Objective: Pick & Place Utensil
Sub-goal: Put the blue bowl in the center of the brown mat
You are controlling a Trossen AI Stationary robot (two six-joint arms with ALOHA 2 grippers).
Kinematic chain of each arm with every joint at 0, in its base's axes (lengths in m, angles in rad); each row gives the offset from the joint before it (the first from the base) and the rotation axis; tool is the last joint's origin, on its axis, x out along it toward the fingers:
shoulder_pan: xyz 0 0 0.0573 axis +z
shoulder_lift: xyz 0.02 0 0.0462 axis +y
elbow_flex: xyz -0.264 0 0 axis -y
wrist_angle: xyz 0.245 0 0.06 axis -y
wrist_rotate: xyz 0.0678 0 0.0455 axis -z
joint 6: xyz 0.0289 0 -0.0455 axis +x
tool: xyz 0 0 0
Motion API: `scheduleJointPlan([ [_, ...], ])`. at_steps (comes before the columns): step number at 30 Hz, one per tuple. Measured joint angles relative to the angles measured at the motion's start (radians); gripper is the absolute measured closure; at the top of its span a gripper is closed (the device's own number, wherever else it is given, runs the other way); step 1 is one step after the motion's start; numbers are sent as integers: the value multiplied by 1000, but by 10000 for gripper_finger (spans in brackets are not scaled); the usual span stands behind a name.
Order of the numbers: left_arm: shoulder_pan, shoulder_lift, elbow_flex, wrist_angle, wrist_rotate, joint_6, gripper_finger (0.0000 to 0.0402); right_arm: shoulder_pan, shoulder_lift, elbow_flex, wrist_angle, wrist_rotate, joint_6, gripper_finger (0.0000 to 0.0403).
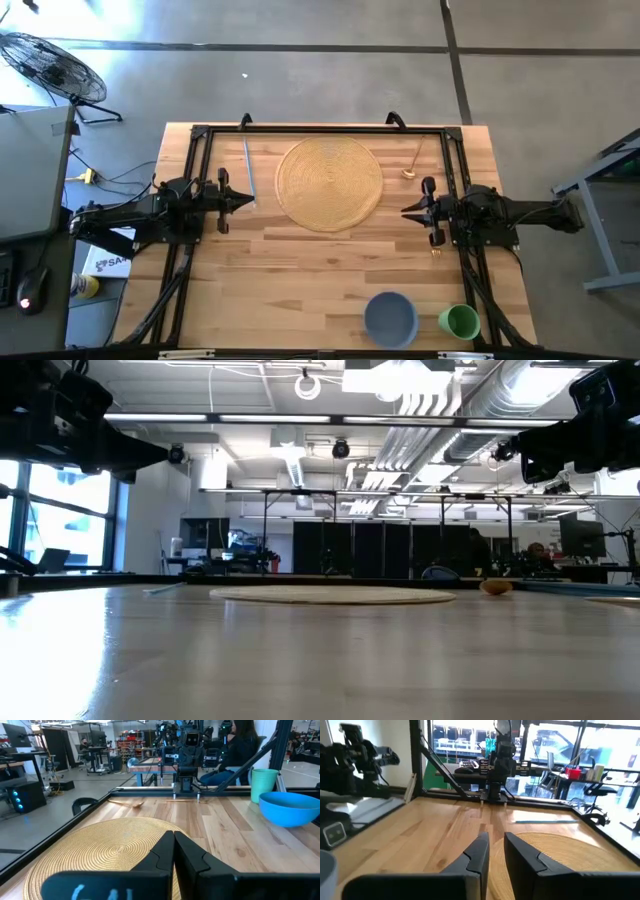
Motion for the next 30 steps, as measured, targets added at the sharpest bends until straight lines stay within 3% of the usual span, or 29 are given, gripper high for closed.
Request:
scheduleJointPlan([
  [6, 0, 0, 0, 0, 0, 0, 400, 0, 0, 0, 18, 2, -6, 352],
  [14, 0, 0, 0, 0, 0, 0, 400, 0, 0, 0, 116, -1, 145, 353],
  [23, 0, 0, 0, 0, 0, 0, 400, 0, 1, 0, 262, 155, 211, 355],
  [30, 0, 0, 0, 0, 0, 0, 400, 64, 126, 0, 308, 147, 384, 376],
])
